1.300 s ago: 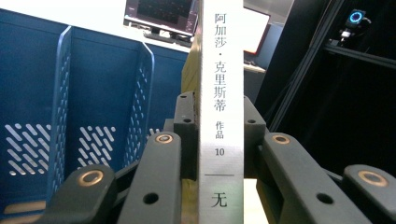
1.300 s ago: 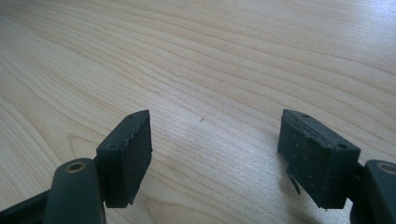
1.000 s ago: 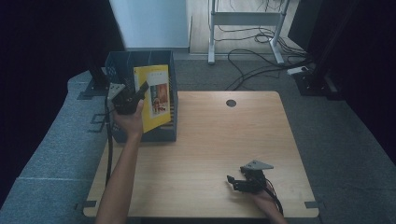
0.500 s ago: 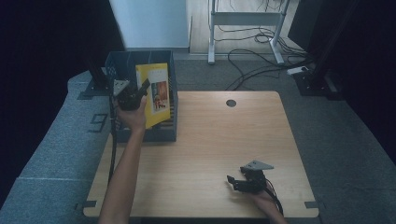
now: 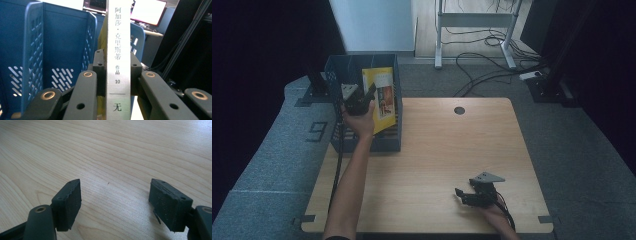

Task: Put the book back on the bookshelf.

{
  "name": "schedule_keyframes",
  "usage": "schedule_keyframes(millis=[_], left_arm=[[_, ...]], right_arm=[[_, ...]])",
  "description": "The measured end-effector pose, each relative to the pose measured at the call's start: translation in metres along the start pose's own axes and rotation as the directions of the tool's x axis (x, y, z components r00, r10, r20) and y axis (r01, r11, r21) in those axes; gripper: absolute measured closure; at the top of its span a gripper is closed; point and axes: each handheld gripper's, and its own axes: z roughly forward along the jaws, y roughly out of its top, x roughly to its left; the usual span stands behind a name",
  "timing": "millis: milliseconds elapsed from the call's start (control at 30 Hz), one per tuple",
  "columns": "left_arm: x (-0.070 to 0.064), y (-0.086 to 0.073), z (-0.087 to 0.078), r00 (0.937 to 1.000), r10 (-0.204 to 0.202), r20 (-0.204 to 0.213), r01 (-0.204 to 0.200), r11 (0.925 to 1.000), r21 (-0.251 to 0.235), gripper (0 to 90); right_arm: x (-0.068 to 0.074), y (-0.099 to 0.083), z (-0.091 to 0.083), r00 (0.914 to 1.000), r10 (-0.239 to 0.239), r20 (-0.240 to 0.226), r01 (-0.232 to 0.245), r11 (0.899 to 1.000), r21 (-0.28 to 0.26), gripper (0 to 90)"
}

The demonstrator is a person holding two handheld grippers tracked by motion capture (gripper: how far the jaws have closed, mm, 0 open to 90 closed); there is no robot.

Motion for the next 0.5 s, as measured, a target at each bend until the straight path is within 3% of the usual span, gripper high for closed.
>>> schedule_keyframes(millis=[500], left_arm=[[-0.007,-0.022,0.025,0.9998,0.013,-0.018,-0.012,0.9992,0.039,75.2]], right_arm=[[0.001,0.000,0.000,1.0000,0.006,0.003,-0.006,1.000,0.001,25.3]])
